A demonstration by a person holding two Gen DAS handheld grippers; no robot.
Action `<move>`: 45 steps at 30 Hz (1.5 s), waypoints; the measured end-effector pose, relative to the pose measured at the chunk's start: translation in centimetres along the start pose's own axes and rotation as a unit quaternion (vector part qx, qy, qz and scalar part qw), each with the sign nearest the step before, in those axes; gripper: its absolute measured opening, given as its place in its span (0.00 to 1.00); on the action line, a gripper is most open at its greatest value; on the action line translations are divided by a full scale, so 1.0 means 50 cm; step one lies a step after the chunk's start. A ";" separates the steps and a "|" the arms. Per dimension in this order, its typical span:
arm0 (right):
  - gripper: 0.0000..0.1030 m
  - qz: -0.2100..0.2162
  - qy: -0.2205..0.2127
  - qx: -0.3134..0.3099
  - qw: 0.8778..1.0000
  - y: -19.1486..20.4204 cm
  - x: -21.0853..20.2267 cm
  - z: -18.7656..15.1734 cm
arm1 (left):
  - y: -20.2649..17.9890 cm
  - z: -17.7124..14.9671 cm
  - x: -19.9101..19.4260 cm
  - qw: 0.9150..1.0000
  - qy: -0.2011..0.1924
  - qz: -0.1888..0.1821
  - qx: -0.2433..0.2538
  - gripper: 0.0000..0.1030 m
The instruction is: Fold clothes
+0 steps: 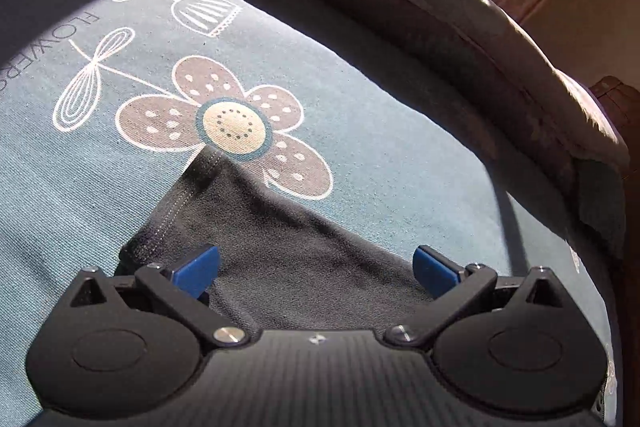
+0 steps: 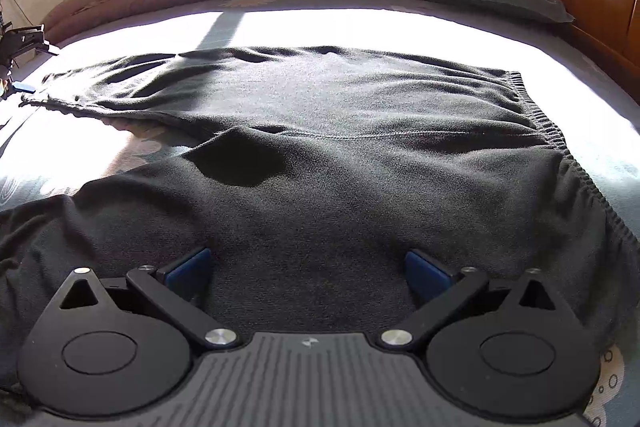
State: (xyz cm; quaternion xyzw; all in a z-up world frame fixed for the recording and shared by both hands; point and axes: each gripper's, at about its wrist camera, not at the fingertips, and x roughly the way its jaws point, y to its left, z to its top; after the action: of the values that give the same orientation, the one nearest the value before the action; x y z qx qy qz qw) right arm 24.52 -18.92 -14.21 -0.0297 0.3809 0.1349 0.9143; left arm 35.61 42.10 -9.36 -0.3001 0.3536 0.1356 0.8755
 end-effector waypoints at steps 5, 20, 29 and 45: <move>1.00 -0.001 0.003 -0.001 1.000 0.000 0.000 0.002 | 0.026 0.000 0.019 0.996 -0.015 0.083 0.001 0.99; 1.00 -0.007 0.002 0.003 1.000 0.003 0.000 0.002 | -0.081 -0.113 -0.015 0.993 0.083 -0.044 0.072 0.99; 1.00 -0.009 -0.003 0.004 1.000 0.004 0.001 -0.002 | -0.155 -0.114 -0.016 0.988 0.099 -0.084 0.088 0.99; 1.00 0.005 0.005 -0.014 1.000 -0.016 -0.061 0.013 | -0.321 -0.230 -0.204 0.973 0.085 -0.082 0.201 0.99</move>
State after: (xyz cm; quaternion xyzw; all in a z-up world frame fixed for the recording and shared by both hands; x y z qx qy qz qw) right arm 23.15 -20.27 -11.65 -0.0412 0.3836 0.1447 0.9112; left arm 29.37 22.11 -1.85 -0.1566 0.4211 -0.0360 0.8927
